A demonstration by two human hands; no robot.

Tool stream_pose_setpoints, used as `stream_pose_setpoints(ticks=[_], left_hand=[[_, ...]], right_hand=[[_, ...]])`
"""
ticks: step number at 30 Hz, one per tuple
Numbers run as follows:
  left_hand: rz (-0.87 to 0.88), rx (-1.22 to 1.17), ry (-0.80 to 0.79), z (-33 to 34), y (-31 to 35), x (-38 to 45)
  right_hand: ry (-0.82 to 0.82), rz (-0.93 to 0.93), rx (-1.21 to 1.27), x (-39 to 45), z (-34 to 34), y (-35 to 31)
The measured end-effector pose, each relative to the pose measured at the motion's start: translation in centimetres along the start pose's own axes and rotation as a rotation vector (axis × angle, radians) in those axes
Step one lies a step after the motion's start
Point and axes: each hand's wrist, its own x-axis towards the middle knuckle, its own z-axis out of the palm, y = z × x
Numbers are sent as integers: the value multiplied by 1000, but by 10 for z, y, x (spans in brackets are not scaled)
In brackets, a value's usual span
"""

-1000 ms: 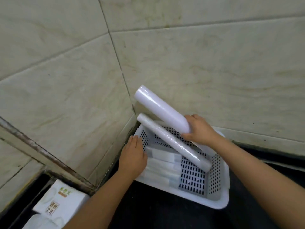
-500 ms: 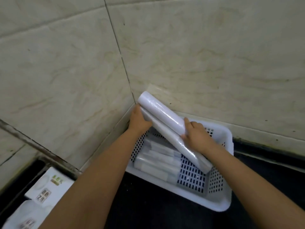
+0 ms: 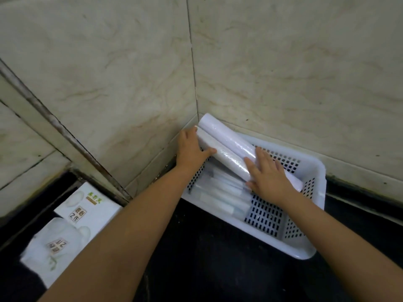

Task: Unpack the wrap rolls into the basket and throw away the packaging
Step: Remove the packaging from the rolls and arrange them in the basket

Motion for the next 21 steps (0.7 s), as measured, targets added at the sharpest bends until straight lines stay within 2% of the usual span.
stream_pose_setpoints(ticks=[5,8,9,10,12,13,14,19,21], left_hand=[[107,165,-13,2,-4,-32],[291,307,-100,-8,-19,-61],[321,338,-117,-11,-27,-68],[333,372,-139,-14,-34,-73],[302,512,-239,-17,-41,-76],[263,590,-297,-17,-41,-75],[230,643,-335,-16,-40,-74],[207,741,-358,-14,-40,-76],[192,754,-368,-14,-40,-77]], right_hand=[[15,46,-35,-8,-1,-11],[304,-133,44,-20,-5,-24],[318,-186,130,-24,-4,-29],[234,-208,204,-27,-5,-35],[-103,-192,185,-25,1,-46],[-216,-159,146,-21,6,-49],[-252,-132,139,-17,9,-53],[-203,-113,203,-8,23,-53],[-97,-125,238,-11,26,-52]])
